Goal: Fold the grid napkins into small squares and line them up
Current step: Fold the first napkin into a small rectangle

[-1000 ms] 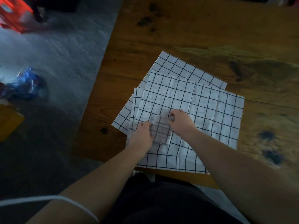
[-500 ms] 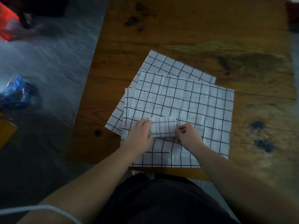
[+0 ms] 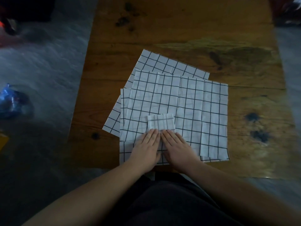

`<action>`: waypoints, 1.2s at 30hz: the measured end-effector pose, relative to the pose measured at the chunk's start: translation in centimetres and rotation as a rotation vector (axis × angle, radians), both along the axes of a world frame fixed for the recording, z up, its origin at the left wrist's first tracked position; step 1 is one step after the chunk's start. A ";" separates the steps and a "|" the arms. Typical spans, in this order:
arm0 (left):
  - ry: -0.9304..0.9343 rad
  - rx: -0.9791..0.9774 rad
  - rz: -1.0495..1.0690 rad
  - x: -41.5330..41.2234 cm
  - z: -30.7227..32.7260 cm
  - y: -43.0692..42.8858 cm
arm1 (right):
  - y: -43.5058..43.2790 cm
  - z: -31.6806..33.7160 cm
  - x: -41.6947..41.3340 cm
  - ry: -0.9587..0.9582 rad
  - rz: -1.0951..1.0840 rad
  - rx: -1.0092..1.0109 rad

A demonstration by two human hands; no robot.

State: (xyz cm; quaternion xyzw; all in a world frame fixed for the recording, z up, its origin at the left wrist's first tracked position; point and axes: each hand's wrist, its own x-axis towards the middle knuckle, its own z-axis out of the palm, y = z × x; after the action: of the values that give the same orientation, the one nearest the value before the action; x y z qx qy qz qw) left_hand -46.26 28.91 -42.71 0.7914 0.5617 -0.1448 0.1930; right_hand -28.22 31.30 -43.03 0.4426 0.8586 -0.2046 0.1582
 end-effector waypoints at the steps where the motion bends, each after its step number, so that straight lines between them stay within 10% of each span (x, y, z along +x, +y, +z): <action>1: 0.002 0.003 -0.007 -0.1 -0.2 0.0 | 0.0 -0.3 0.0 -0.015 0.000 0.012; 27: -0.042 -0.057 0.023 -3.0 0.1 -0.1 | -0.1 0.7 1.1 -0.011 -0.183 -0.055; 36: -0.457 0.043 0.402 -0.7 2.4 3.5 | 7.5 3.4 -1.4 0.262 -0.311 0.045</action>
State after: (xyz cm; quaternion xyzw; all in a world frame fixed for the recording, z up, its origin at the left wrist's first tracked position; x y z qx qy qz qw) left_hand -46.98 32.37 -40.27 0.6804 0.6519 0.0901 0.3223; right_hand -29.58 38.76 -39.66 0.5429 0.7975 -0.2631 0.0016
